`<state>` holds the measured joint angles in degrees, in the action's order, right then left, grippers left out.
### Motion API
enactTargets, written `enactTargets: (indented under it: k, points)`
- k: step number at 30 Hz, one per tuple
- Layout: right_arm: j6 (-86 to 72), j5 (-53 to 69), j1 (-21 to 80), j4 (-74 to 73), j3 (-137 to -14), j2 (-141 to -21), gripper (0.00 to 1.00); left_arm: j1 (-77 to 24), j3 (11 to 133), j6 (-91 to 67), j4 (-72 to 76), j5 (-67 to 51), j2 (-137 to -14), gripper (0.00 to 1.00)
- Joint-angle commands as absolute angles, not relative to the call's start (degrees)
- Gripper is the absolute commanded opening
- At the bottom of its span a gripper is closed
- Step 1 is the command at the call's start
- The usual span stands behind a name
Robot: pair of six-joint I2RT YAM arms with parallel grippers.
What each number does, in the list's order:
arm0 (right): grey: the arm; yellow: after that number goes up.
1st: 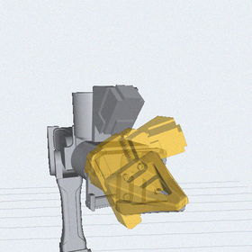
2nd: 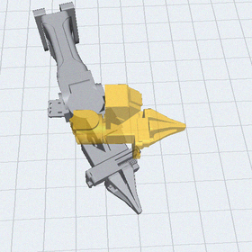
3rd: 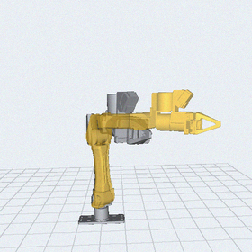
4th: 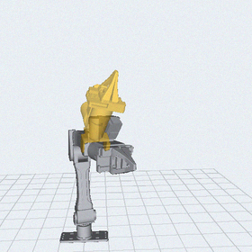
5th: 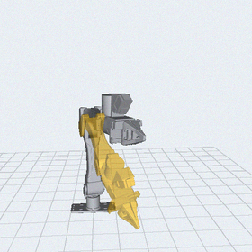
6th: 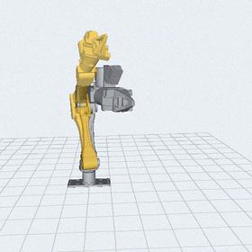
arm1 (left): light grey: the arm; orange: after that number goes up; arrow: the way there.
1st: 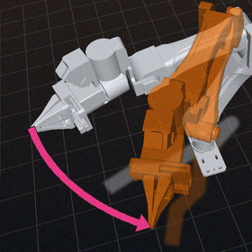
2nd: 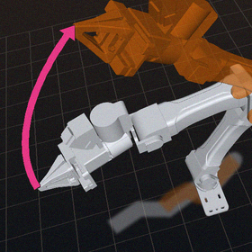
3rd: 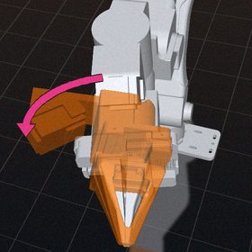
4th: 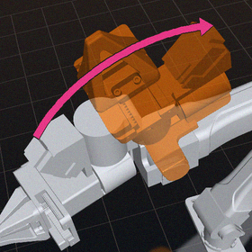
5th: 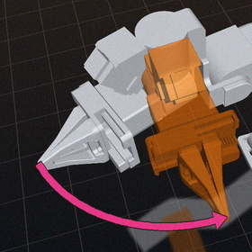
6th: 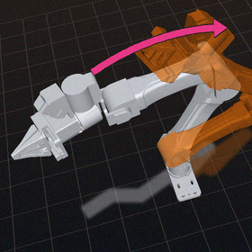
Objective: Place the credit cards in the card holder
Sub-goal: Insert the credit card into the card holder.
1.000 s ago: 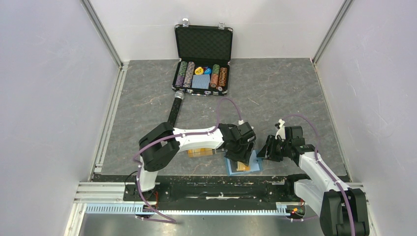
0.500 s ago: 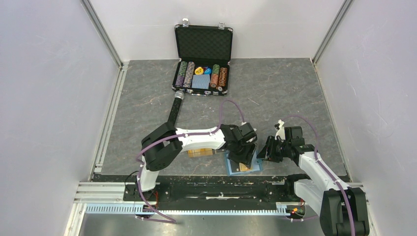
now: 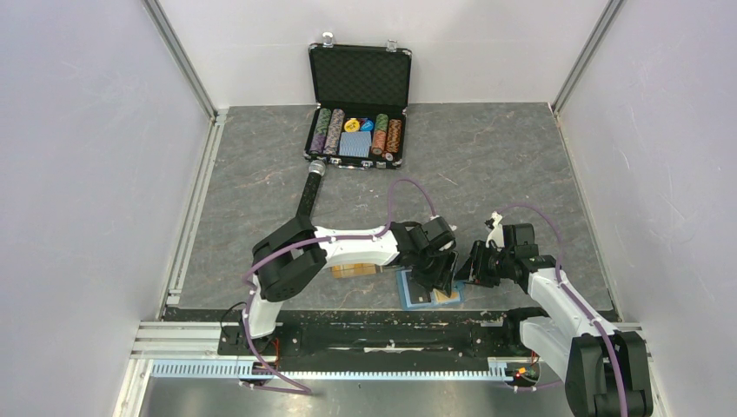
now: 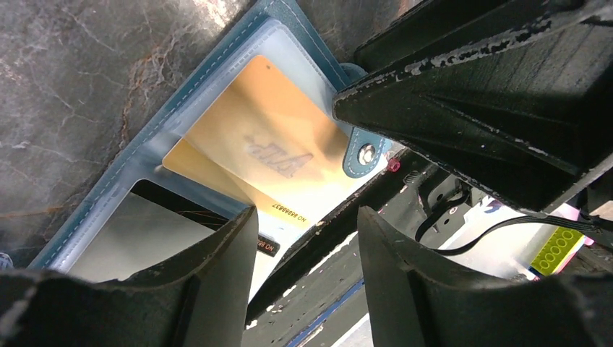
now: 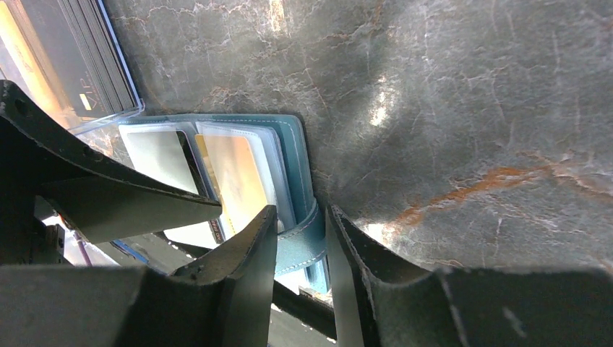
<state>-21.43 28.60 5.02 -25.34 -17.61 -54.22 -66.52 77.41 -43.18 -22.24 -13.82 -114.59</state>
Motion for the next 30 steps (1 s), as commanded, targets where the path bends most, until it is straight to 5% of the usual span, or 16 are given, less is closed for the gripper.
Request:
enactTargets:
  k: [1,19,30]
  points:
    - [-20.47,26.46,5.25,-30.34,-15.67,-54.79,0.34,-66.81,79.07,-43.84,-19.82,-11.33,-114.24,0.61]
    - [-19.76,25.78,5.26,-31.71,-18.21,-54.01,0.36,-66.00,70.67,-43.27,-13.18,-8.22,-106.00,0.62]
    - [-16.38,22.93,5.27,-36.01,-25.78,-53.51,0.44,-60.62,55.59,-45.91,-0.34,-5.81,-87.34,0.78]
